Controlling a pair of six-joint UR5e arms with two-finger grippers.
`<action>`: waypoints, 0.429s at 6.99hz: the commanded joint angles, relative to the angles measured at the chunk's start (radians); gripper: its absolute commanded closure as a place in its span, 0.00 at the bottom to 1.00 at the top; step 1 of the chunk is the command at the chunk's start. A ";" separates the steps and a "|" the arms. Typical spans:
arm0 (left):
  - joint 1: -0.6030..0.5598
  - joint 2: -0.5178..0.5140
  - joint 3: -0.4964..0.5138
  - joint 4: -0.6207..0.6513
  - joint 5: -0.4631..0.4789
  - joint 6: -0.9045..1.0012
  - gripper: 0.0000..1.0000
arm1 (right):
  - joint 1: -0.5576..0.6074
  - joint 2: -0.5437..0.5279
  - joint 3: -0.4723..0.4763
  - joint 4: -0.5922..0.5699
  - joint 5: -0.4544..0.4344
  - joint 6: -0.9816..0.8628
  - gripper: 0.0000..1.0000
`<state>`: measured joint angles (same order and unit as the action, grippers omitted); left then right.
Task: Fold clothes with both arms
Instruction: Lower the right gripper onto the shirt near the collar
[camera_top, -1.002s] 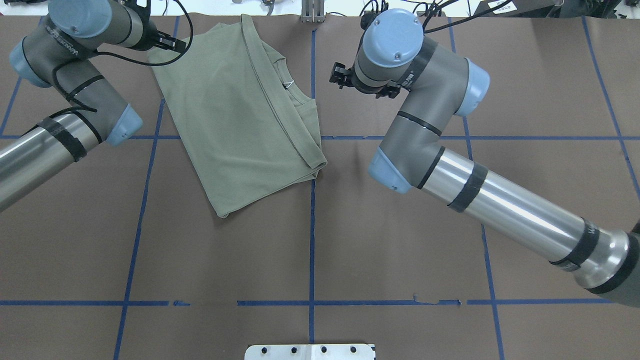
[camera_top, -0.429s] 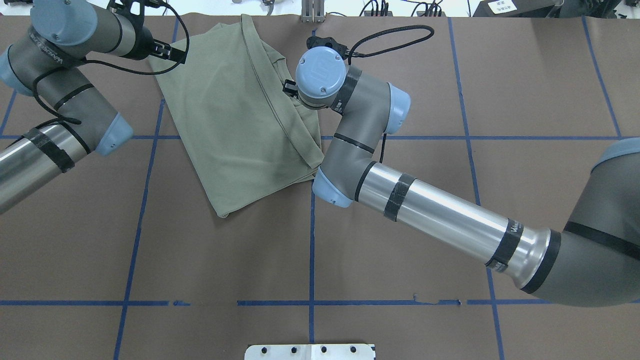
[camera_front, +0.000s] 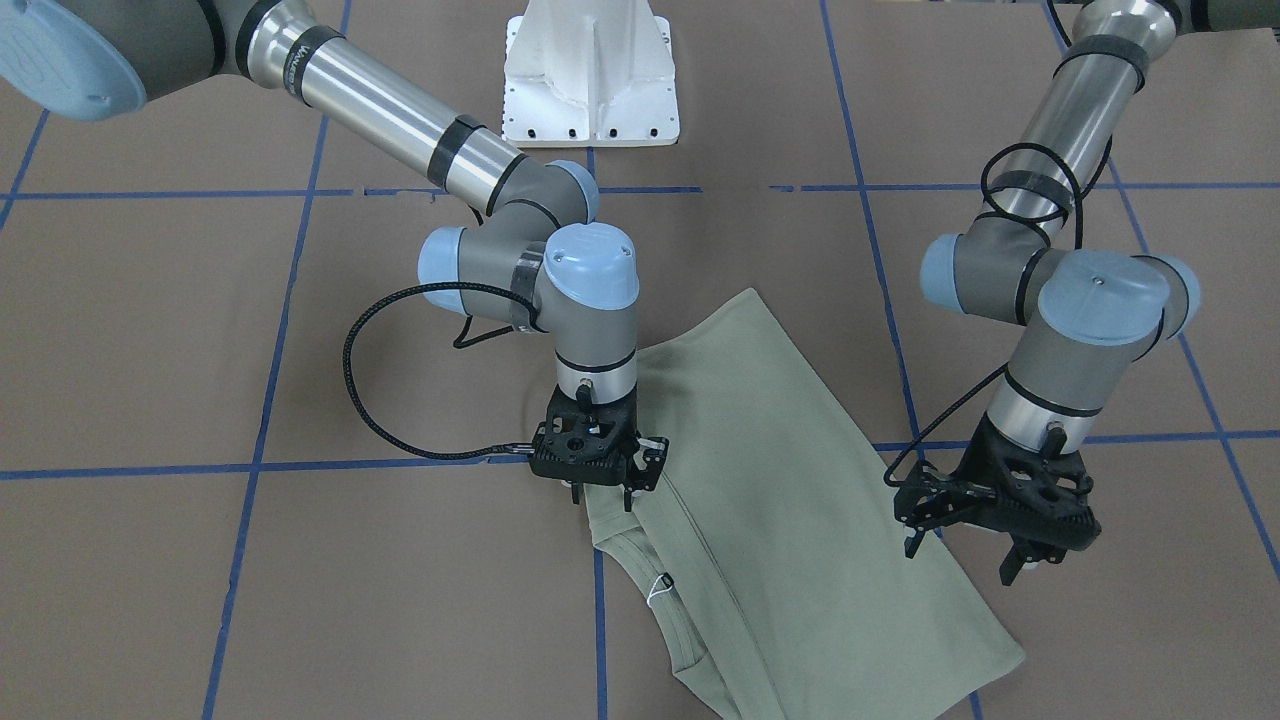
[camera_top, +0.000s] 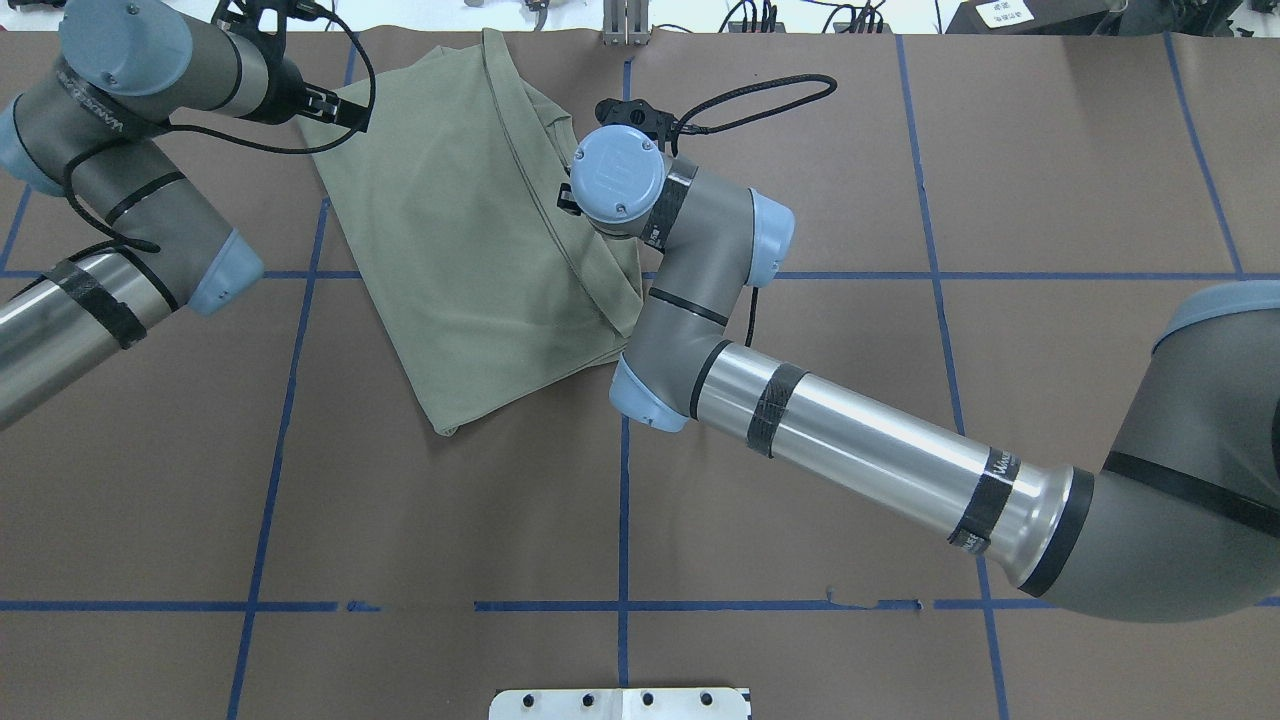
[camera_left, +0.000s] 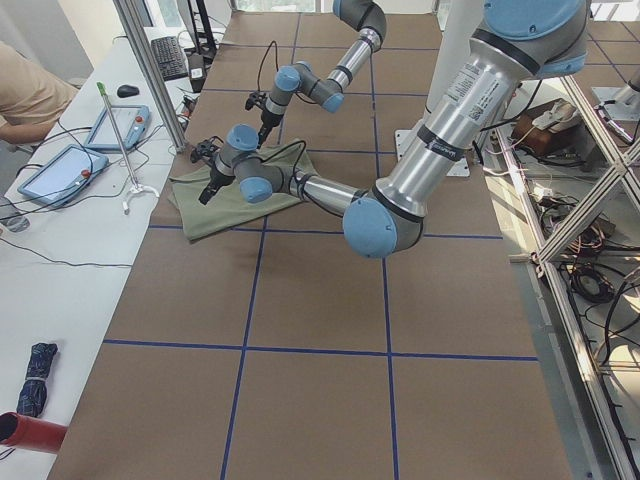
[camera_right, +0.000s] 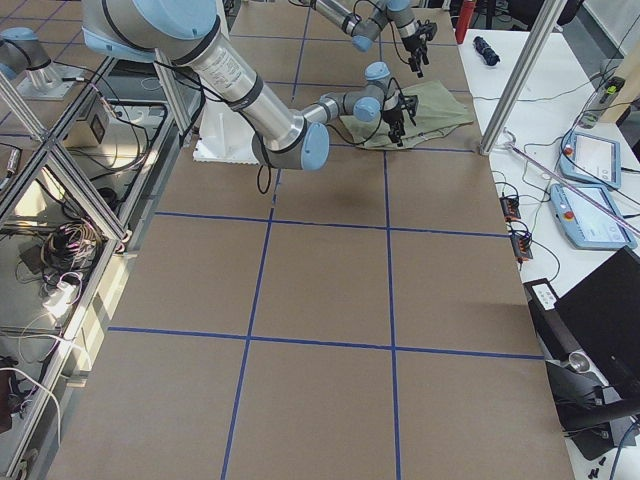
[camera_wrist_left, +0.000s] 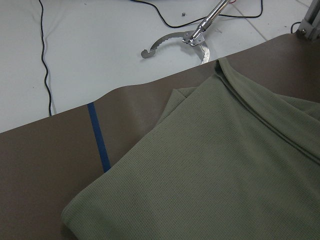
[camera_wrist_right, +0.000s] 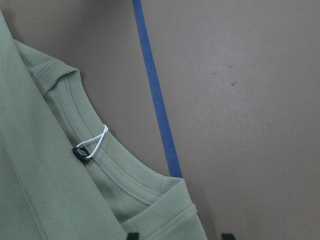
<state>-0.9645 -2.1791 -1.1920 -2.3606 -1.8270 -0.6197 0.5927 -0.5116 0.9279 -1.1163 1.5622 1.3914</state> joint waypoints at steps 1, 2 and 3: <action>0.001 0.002 0.000 0.000 0.000 0.000 0.00 | -0.002 0.001 -0.014 0.000 -0.007 -0.046 0.41; 0.001 0.002 0.000 0.000 0.000 0.000 0.00 | -0.007 -0.001 -0.015 0.000 -0.011 -0.055 0.42; 0.001 0.002 0.000 0.001 0.000 0.002 0.00 | -0.011 -0.002 -0.017 0.000 -0.022 -0.064 0.42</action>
<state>-0.9634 -2.1770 -1.1919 -2.3605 -1.8270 -0.6194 0.5864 -0.5123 0.9136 -1.1168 1.5499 1.3396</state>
